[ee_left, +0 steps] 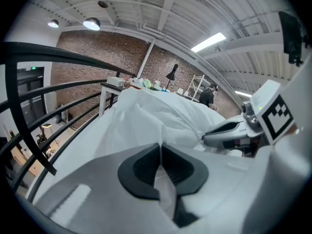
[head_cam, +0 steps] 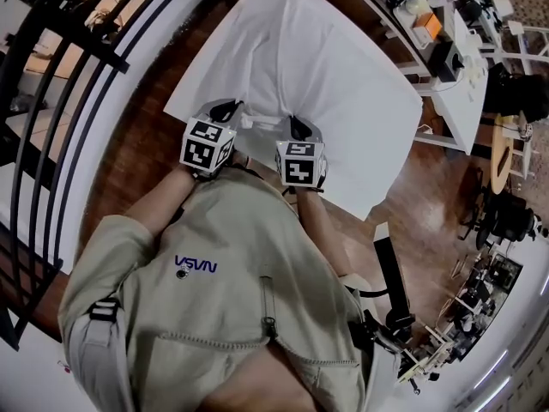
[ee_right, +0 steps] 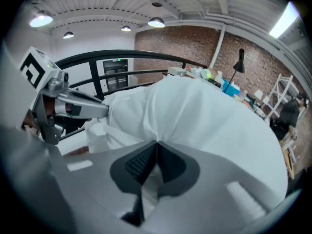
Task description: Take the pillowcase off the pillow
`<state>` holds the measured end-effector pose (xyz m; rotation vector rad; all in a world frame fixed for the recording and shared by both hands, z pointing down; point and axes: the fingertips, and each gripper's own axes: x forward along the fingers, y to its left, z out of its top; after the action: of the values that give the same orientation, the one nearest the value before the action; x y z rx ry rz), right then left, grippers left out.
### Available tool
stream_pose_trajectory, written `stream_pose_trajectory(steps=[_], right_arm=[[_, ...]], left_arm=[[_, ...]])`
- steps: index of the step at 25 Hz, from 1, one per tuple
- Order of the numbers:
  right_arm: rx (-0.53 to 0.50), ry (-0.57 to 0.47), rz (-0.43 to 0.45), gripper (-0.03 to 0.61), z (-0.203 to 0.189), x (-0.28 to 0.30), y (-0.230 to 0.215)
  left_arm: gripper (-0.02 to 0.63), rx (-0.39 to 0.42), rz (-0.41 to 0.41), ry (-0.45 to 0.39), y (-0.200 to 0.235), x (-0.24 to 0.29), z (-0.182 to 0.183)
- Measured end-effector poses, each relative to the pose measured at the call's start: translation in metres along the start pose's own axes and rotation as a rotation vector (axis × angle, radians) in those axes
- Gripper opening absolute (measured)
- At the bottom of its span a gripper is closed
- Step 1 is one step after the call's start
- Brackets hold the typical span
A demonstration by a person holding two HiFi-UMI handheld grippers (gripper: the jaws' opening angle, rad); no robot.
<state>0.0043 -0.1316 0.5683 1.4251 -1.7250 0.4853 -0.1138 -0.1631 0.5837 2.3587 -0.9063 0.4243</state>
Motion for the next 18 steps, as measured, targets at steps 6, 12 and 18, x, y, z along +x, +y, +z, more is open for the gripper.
stream_pose_trajectory(steps=[6,12,18], right_arm=[[-0.014,-0.031,0.048,0.010,0.009,0.003,0.001],[-0.172,-0.106,0.125,0.150,0.050,-0.026,0.021],[-0.506,-0.295,0.217,0.152,0.122,-0.054,0.071]], left_arm=[[0.014,-0.025,-0.058,-0.038,-0.004,-0.004,0.003],[0.014,-0.017,-0.078,-0.078,-0.009,-0.008,0.014],[0.014,-0.014,-0.086,-0.101,-0.012,-0.011,0.022]])
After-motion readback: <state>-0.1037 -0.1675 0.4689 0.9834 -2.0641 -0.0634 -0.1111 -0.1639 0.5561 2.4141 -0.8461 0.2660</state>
